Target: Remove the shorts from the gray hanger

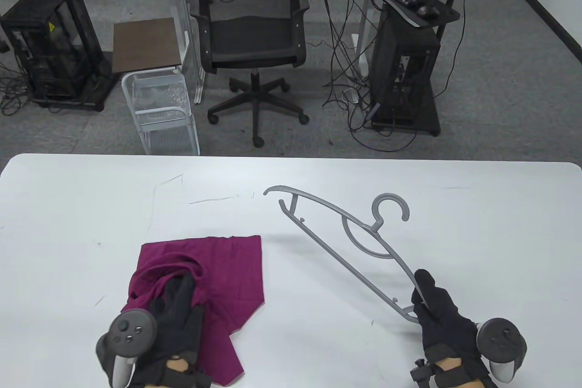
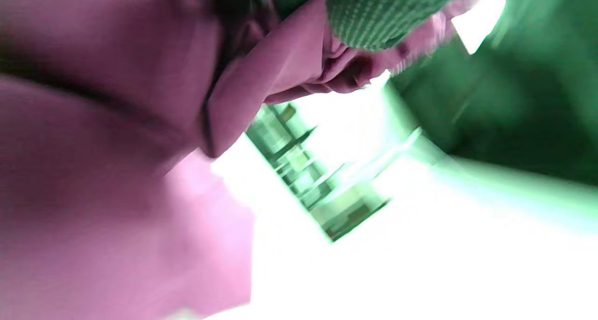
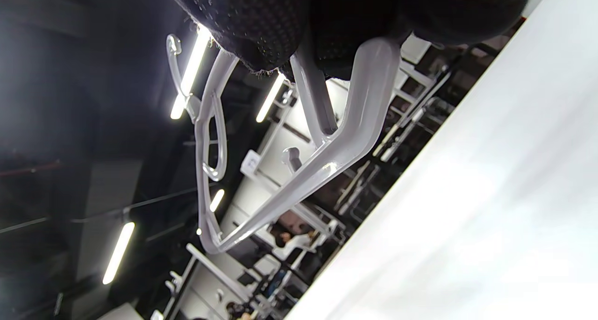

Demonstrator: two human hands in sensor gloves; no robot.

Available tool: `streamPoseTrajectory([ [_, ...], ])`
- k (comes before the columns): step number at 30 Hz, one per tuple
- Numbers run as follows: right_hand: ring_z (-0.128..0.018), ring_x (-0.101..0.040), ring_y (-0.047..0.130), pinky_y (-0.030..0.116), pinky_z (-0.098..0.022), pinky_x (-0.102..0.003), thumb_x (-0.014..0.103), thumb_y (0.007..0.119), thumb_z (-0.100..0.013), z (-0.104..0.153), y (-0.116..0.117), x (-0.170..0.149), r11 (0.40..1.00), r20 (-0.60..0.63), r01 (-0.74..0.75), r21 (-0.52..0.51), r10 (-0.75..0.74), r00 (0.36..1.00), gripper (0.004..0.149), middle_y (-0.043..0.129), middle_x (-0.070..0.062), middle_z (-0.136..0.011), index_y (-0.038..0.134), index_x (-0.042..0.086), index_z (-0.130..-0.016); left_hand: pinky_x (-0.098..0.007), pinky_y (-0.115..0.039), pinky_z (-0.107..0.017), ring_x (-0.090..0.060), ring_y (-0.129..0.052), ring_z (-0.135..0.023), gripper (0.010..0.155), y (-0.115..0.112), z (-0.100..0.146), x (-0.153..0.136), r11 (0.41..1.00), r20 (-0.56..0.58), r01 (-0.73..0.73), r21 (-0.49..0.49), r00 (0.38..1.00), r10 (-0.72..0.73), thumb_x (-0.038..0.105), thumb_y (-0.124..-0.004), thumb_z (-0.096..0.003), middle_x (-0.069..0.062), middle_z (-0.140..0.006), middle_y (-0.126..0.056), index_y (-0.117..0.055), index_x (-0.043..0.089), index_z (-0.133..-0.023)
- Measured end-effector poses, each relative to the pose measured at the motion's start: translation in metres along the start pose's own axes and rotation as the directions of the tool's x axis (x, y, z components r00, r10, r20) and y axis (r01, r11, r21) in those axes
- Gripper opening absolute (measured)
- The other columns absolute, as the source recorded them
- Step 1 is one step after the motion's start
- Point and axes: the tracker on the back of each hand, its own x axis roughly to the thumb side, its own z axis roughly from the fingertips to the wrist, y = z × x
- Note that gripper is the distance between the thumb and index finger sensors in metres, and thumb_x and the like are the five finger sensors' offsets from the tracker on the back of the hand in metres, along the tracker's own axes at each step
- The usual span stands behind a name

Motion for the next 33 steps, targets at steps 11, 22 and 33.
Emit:
streamPoseTrajectory([
  [11,-0.062,-0.038,0.084,0.08,-0.038,-0.049,0.013,0.08,-0.047,0.0,0.005,0.0,0.999,-0.007,-0.012,0.041,0.012,1.0,0.064,0.078,-0.011,-0.09,0.057,0.035,-0.103,-0.061,0.001,-0.069,-0.025,0.015,-0.097,0.081,-0.053,-0.019,-0.015,0.902,-0.265,0.195,-0.385,0.913,-0.311,0.062,-0.081,-0.0347,0.019,-0.111,-0.003,-0.035,0.065,-0.101],
  [22,-0.058,-0.035,0.088,0.083,-0.033,-0.045,0.014,0.084,-0.045,0.004,0.0,0.004,0.998,-0.039,-0.006,-0.065,0.003,0.999,0.051,0.084,-0.009,-0.088,0.082,0.036,-0.09,-0.064,-0.016,-0.078,-0.03,-0.012,-0.113,0.084,0.022,0.012,0.004,0.974,0.089,-0.224,0.026,0.971,0.22,0.063,-0.085,-0.0298,0.009,-0.122,-0.032,-0.06,0.047,-0.108],
  [33,-0.065,-0.041,0.078,0.079,-0.039,-0.047,0.003,0.077,-0.042,0.006,0.015,-0.027,0.999,-0.399,-0.044,0.028,0.051,0.916,0.066,0.065,-0.021,-0.097,0.062,0.023,-0.103,-0.065,-0.019,-0.077,-0.035,-0.013,-0.111,0.082,0.011,0.005,0.003,0.975,0.071,-0.222,-0.017,0.972,0.223,0.064,-0.081,-0.0332,0.005,-0.122,-0.031,-0.059,0.042,-0.109],
])
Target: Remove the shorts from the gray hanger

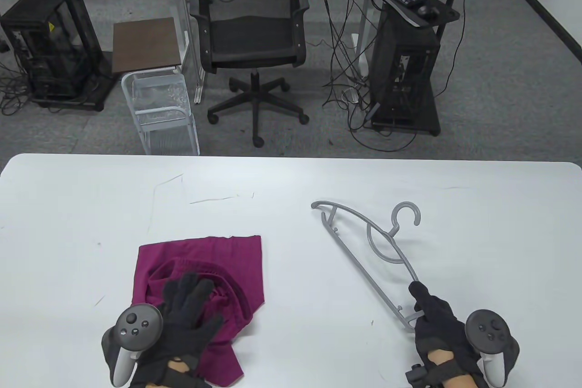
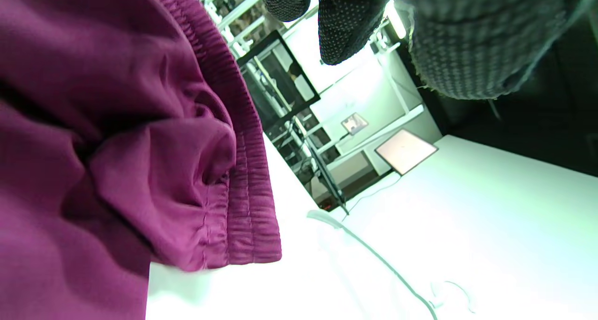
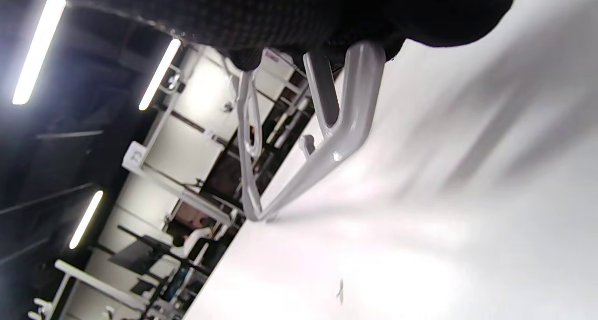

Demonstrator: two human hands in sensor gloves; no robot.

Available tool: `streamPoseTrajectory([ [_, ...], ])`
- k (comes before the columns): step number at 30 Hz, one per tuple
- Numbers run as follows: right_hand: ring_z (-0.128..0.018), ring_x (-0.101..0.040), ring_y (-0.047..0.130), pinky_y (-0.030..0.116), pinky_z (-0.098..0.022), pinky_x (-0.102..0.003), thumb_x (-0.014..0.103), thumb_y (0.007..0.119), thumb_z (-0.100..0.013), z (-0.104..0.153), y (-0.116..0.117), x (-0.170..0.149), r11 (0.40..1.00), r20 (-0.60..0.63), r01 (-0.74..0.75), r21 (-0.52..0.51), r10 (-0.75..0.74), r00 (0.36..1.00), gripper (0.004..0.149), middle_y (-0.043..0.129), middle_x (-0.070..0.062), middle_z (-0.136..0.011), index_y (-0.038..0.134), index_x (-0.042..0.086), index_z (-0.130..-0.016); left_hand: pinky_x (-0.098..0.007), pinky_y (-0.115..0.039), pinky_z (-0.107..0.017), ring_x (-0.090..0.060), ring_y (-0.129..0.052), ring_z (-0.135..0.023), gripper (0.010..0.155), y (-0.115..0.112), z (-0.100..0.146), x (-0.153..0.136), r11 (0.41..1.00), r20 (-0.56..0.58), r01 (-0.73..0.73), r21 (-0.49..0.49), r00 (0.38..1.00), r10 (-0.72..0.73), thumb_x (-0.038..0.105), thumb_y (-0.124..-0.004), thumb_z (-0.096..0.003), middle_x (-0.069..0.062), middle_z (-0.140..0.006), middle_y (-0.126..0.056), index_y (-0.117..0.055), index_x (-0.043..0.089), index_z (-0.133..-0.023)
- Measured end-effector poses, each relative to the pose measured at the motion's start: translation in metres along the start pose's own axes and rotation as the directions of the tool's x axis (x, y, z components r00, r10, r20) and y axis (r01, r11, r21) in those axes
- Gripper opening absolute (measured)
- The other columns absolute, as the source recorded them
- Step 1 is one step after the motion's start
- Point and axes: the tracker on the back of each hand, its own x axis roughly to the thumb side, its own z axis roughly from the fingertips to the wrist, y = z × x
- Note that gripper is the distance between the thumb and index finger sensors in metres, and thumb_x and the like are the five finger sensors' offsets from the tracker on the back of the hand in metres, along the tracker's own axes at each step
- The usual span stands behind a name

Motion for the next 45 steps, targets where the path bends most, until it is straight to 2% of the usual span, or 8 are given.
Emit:
streamPoseTrajectory([
  [5,-0.096,-0.061,0.033,0.044,-0.064,-0.073,-0.005,0.068,-0.039,-0.01,0.014,-0.004,0.977,-0.045,-0.158,0.146,0.166,0.985,0.073,0.019,-0.028,-0.111,0.036,0.002,-0.104,-0.065,-0.018,-0.077,-0.036,-0.011,-0.111,0.081,0.003,0.002,0.001,1.0,-0.002,-0.011,-0.003,1.0,0.011,0.063,-0.08,-0.0351,0.004,-0.122,-0.028,-0.057,0.042,-0.109],
  [11,-0.089,-0.056,0.004,0.018,-0.056,-0.071,-0.006,0.065,-0.04,-0.013,0.023,-0.012,0.946,-0.083,-0.216,0.241,0.242,0.967,0.073,0.004,-0.024,-0.109,0.027,-0.002,-0.102,-0.065,-0.019,-0.076,-0.037,-0.011,-0.11,0.08,0.006,0.004,-0.002,1.0,-0.022,-0.026,0.012,0.999,0.026,0.063,-0.079,-0.0358,0.003,-0.122,-0.028,-0.056,0.041,-0.11],
  [19,-0.087,-0.05,-0.005,0.009,-0.054,-0.066,-0.006,0.063,-0.042,-0.016,0.035,-0.019,0.904,-0.15,-0.236,0.356,0.304,0.941,0.073,-0.003,-0.021,-0.108,0.021,-0.002,-0.101,-0.065,-0.019,-0.076,-0.037,-0.01,-0.11,0.081,0.002,0.002,-0.005,1.0,-0.055,-0.021,-0.013,0.998,0.021,0.063,-0.078,-0.036,0.003,-0.122,-0.027,-0.056,0.04,-0.11],
  [26,-0.09,-0.049,-0.001,0.01,-0.057,-0.066,-0.004,0.063,-0.042,-0.013,0.029,-0.022,0.927,-0.154,-0.206,0.314,0.264,0.952,0.073,0.003,-0.02,-0.11,0.024,0.0,-0.103,-0.064,-0.018,-0.077,-0.037,-0.01,-0.11,0.08,0.0,0.002,-0.003,1.0,-0.056,0.01,-0.008,0.998,-0.01,0.062,-0.079,-0.0362,0.003,-0.122,-0.027,-0.056,0.04,-0.11],
  [31,-0.096,-0.047,0.012,0.02,-0.062,-0.066,-0.004,0.064,-0.04,-0.007,-0.003,-0.014,0.998,-0.115,-0.055,0.034,0.058,0.992,0.069,0.019,-0.017,-0.114,0.038,0.004,-0.104,-0.064,-0.016,-0.078,-0.035,-0.012,-0.113,0.078,0.007,0.008,0.007,0.991,0.026,0.04,0.128,0.999,-0.043,0.062,-0.08,-0.0362,0.007,-0.122,-0.027,-0.057,0.044,-0.109],
  [37,-0.097,-0.046,0.013,0.02,-0.063,-0.066,0.0,0.065,-0.043,-0.005,-0.02,0.005,0.974,0.115,-0.224,-0.036,0.227,0.967,0.068,0.02,-0.016,-0.114,0.038,0.006,-0.104,-0.058,-0.004,-0.078,-0.024,0.006,-0.109,0.081,0.004,0.017,0.033,0.944,0.178,0.15,0.295,0.962,-0.208,0.062,-0.082,-0.0345,0.021,-0.119,-0.012,-0.048,0.056,-0.108],
  [41,-0.1,-0.046,0.015,0.026,-0.066,-0.072,0.019,0.074,-0.051,-0.002,-0.013,0.023,0.957,0.29,-0.291,-0.012,0.282,0.915,0.067,0.024,-0.014,-0.116,0.038,0.011,-0.107,-0.057,0.0,-0.077,-0.018,0.013,-0.106,0.087,-0.009,0.018,0.05,0.837,0.124,0.39,0.384,0.876,-0.466,0.061,-0.089,-0.0295,0.028,-0.117,-0.011,-0.047,0.062,-0.105],
  [45,-0.101,-0.053,0.02,0.033,-0.067,-0.077,0.034,0.08,-0.051,0.002,-0.002,0.032,0.921,0.332,-0.39,-0.021,0.374,0.866,0.071,0.03,-0.017,-0.117,0.04,0.017,-0.108,-0.059,-0.001,-0.076,-0.022,0.015,-0.103,0.097,-0.023,0.012,0.054,0.781,0.068,0.531,0.328,0.811,-0.58,0.061,-0.094,-0.024,0.026,-0.116,-0.009,-0.042,0.061,-0.105],
])
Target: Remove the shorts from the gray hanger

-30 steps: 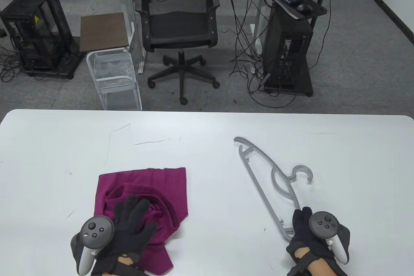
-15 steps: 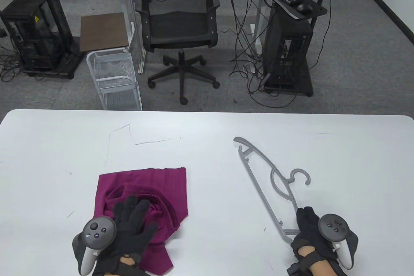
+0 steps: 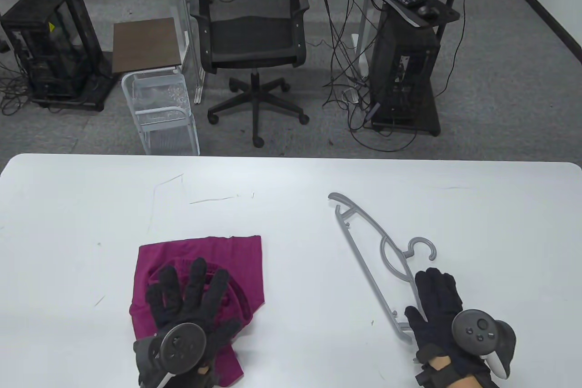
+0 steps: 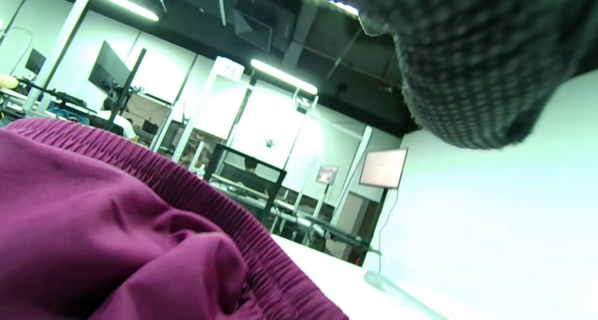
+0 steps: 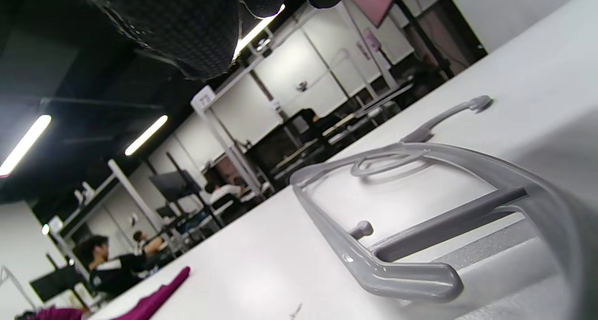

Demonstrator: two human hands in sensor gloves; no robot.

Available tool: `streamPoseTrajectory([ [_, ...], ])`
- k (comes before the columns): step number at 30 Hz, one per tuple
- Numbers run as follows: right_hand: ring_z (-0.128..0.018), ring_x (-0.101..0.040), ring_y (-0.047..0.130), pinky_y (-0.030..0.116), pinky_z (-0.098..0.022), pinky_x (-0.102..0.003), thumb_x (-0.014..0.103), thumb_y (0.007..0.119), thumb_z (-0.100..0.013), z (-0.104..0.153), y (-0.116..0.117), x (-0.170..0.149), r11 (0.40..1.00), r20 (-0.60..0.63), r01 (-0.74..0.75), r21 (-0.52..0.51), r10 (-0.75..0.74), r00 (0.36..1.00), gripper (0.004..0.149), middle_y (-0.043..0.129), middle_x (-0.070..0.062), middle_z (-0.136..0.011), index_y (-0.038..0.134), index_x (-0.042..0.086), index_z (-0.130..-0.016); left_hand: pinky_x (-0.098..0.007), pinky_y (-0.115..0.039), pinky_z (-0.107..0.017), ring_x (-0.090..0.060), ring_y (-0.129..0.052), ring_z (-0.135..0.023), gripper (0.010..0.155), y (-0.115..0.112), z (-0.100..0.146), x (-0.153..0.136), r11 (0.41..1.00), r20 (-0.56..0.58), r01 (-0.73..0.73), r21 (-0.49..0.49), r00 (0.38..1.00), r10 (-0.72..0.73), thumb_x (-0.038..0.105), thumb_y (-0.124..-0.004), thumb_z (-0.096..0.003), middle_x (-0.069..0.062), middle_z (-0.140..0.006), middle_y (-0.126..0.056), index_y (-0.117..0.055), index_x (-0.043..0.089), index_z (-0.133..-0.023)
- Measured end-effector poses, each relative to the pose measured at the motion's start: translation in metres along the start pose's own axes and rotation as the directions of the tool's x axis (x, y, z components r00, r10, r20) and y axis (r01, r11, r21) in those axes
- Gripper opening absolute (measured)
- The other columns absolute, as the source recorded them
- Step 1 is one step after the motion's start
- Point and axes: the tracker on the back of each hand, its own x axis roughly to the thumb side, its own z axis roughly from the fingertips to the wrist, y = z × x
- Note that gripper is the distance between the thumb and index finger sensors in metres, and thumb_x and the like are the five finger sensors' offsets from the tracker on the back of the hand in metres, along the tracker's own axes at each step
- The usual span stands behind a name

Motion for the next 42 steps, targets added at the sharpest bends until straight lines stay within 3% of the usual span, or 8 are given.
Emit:
streamPoseTrajectory([
  [5,-0.101,-0.054,0.023,0.035,-0.067,-0.077,0.035,0.079,-0.051,-0.001,0.01,0.004,0.997,0.019,-0.054,0.049,0.053,0.998,0.071,0.033,-0.018,-0.117,0.04,0.017,-0.108,-0.061,-0.001,-0.075,-0.026,0.02,-0.098,0.107,-0.023,-0.006,-0.001,0.957,-0.041,0.133,-0.257,0.988,-0.148,0.064,-0.092,-0.0211,0.023,-0.112,0.003,-0.025,0.058,-0.104],
  [8,-0.101,-0.055,0.025,0.037,-0.066,-0.076,0.036,0.079,-0.051,-0.001,0.012,0.005,0.996,0.021,-0.058,0.068,0.057,0.998,0.071,0.034,-0.018,-0.116,0.04,0.016,-0.108,-0.061,-0.002,-0.075,-0.027,0.018,-0.098,0.106,-0.029,-0.007,-0.005,0.946,-0.062,0.125,-0.299,0.987,-0.15,0.064,-0.092,-0.0214,0.022,-0.112,0.002,-0.025,0.057,-0.104],
  [28,-0.101,-0.056,0.029,0.04,-0.066,-0.076,0.037,0.077,-0.052,-0.002,0.014,-0.006,0.992,-0.036,0.052,0.118,-0.048,0.998,0.071,0.038,-0.02,-0.116,0.041,0.014,-0.109,-0.062,-0.006,-0.076,-0.03,0.012,-0.103,0.103,-0.026,-0.011,-0.02,0.95,-0.138,-0.07,-0.305,0.99,0.029,0.064,-0.09,-0.0241,0.02,-0.115,-0.004,-0.028,0.055,-0.106],
  [42,-0.1,-0.057,0.031,0.041,-0.065,-0.076,0.038,0.077,-0.053,-0.001,0.012,-0.014,0.981,-0.085,0.14,0.133,-0.129,0.988,0.071,0.04,-0.02,-0.116,0.041,0.013,-0.109,-0.062,-0.008,-0.076,-0.031,0.009,-0.104,0.101,-0.023,-0.009,-0.018,0.947,-0.127,-0.117,-0.301,0.989,0.081,0.064,-0.088,-0.0253,0.019,-0.116,-0.005,-0.029,0.054,-0.107],
])
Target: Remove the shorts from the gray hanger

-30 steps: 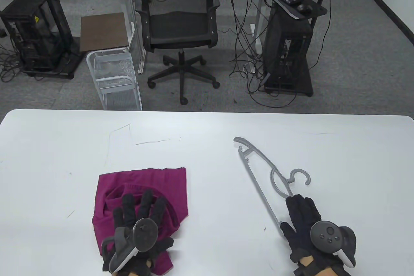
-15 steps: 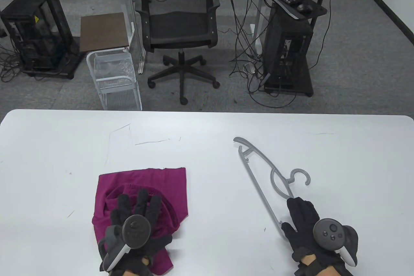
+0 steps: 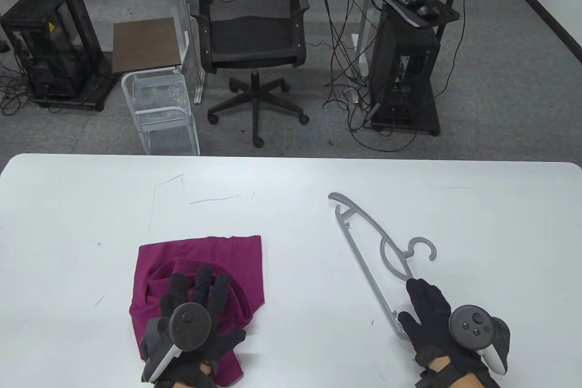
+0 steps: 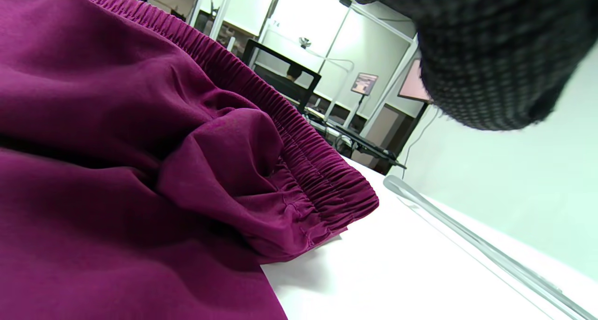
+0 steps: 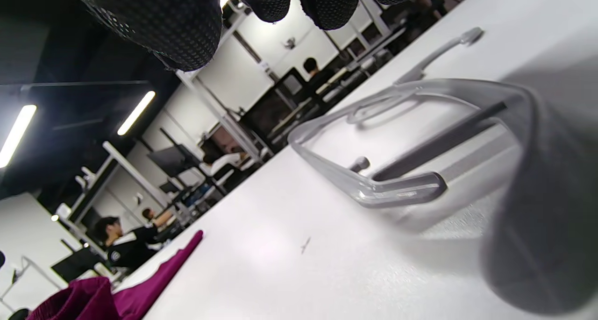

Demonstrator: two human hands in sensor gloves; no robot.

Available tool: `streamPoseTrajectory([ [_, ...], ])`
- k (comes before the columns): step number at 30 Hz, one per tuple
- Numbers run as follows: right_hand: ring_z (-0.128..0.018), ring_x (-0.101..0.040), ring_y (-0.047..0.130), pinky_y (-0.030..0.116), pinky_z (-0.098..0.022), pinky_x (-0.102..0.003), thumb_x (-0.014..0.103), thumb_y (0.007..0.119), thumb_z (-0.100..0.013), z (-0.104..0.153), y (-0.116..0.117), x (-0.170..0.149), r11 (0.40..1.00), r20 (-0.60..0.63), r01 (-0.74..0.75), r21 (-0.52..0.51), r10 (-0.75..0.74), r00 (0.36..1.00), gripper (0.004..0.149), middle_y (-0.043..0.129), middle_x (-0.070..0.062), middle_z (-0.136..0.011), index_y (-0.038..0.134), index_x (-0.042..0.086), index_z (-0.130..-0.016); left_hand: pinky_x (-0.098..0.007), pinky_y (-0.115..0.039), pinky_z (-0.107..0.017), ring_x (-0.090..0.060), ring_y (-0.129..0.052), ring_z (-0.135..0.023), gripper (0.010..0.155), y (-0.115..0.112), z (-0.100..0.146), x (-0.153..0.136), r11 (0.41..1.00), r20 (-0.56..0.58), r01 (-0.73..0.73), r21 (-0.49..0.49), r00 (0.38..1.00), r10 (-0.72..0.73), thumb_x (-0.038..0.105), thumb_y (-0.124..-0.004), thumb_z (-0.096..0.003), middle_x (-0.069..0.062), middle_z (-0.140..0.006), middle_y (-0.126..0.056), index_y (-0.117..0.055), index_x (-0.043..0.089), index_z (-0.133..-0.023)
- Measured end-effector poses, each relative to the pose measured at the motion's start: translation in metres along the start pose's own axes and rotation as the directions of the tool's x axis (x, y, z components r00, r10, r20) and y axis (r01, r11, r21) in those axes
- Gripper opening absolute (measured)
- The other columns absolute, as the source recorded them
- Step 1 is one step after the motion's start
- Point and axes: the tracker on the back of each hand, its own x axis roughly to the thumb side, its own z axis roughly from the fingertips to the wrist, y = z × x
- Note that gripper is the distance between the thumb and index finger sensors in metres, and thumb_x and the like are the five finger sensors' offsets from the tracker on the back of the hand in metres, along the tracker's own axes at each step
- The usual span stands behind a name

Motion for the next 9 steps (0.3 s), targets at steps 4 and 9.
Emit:
streamPoseTrajectory([
  [4,-0.1,-0.058,0.031,0.041,-0.065,-0.076,0.038,0.077,-0.053,-0.0008,0.0036,-0.0025,0.999,-0.014,0.019,0.026,-0.019,1.0,0.071,0.04,-0.021,-0.115,0.041,0.013,-0.109,-0.063,-0.008,-0.076,-0.031,0.009,-0.105,0.1,0.0012,-0.0008,-0.004,0.999,-0.008,-0.033,-0.004,0.999,0.033,0.064,-0.088,-0.0261,0.018,-0.116,-0.005,-0.03,0.053,-0.107],
  [9,-0.1,-0.058,0.032,0.041,-0.065,-0.076,0.039,0.077,-0.053,-0.0005,0.0048,0.0003,0.999,-0.003,0.019,0.039,-0.019,1.0,0.072,0.041,-0.021,-0.115,0.041,0.013,-0.109,-0.062,-0.008,-0.076,-0.032,0.009,-0.105,0.1,0.0009,-0.0015,-0.0052,0.997,-0.017,-0.071,-0.017,0.997,0.071,0.064,-0.087,-0.0268,0.017,-0.117,-0.005,-0.029,0.053,-0.107],
])
